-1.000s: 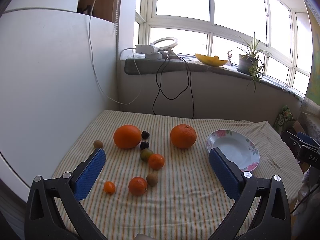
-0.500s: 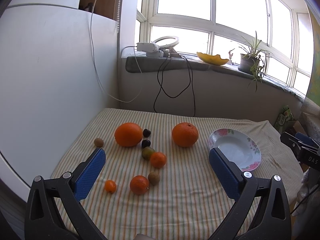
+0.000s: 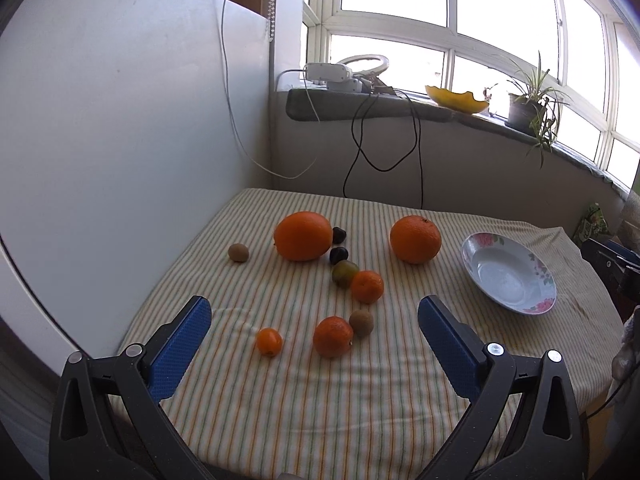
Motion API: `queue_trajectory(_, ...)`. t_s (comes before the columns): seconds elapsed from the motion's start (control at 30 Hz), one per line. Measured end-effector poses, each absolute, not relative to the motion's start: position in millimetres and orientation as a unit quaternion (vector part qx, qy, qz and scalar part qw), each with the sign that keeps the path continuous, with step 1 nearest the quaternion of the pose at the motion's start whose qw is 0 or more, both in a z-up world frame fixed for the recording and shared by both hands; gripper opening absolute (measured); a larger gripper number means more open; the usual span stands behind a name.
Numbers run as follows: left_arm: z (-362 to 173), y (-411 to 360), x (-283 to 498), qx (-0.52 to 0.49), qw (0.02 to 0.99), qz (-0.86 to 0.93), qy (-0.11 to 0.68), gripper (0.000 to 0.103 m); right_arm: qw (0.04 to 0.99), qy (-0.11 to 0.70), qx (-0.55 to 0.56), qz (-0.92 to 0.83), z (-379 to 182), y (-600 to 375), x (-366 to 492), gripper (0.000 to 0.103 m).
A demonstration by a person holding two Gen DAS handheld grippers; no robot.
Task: Organize fruits
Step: 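Move both tools toward the small tangerine and the brown kiwi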
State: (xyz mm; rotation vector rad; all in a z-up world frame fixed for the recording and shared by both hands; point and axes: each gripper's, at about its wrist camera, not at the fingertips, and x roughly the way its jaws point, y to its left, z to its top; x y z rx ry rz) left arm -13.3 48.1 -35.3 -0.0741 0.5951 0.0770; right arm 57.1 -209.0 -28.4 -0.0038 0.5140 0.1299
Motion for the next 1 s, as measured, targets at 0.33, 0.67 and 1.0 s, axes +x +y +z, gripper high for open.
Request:
queue_trajectory(0.33,-62,81,-22,-0.066,0.940,0.057,0.331,0.086,0.956,0.261,-0.032,0.129,-37,-177,66,0.103)
queue_trajectory(0.67,-83,95,-14,-0.100,0.929,0.035,0.354,0.064,0.933,0.291,-0.064,0.203,-54,-134,82,0.088)
queue_trajectory(1.0,-104,107,-4,-0.125,0.920,0.025,0.372,0.052,0.883,0.351,-0.081,0.301,-87,-78,108,0.054)
